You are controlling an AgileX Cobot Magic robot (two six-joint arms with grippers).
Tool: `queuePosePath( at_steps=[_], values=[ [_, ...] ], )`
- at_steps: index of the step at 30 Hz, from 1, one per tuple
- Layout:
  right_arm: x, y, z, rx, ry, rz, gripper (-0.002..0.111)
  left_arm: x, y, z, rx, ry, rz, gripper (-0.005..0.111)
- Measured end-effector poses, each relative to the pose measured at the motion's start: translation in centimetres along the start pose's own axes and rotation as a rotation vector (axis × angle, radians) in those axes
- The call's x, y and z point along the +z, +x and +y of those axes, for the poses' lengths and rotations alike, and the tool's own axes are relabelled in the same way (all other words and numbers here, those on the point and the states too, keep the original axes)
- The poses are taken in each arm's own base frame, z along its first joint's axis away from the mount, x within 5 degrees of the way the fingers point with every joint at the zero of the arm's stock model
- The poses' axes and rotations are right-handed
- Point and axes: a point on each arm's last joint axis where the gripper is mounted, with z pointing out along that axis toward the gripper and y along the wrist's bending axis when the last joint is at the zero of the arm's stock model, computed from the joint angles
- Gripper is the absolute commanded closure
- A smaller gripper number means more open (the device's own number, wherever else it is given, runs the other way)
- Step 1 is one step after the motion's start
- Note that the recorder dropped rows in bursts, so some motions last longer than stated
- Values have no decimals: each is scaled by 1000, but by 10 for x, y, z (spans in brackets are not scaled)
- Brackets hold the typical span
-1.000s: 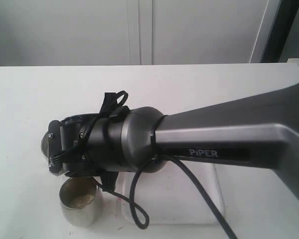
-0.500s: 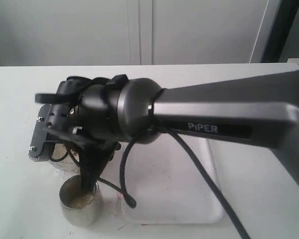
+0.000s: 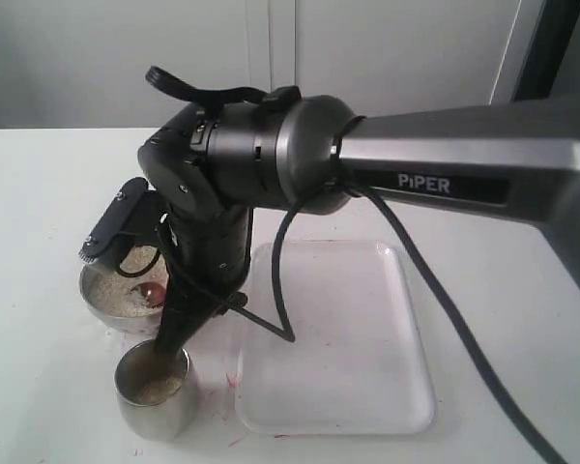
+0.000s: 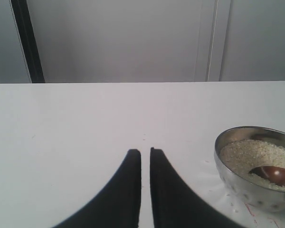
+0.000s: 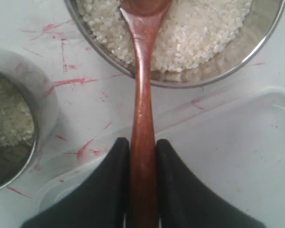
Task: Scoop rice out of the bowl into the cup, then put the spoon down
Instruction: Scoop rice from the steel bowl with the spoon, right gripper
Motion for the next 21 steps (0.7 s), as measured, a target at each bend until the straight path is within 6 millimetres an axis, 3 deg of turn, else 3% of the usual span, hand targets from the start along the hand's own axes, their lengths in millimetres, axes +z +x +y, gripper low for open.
queuePosePath(
  at_steps=[10,21],
  values=[
    [1,-3,0,61,-59,-54,108,0,0,0,0,0,0,92],
    [3,4,-19,159,-134,-77,108,0,0,0,0,0,0,92]
  ],
)
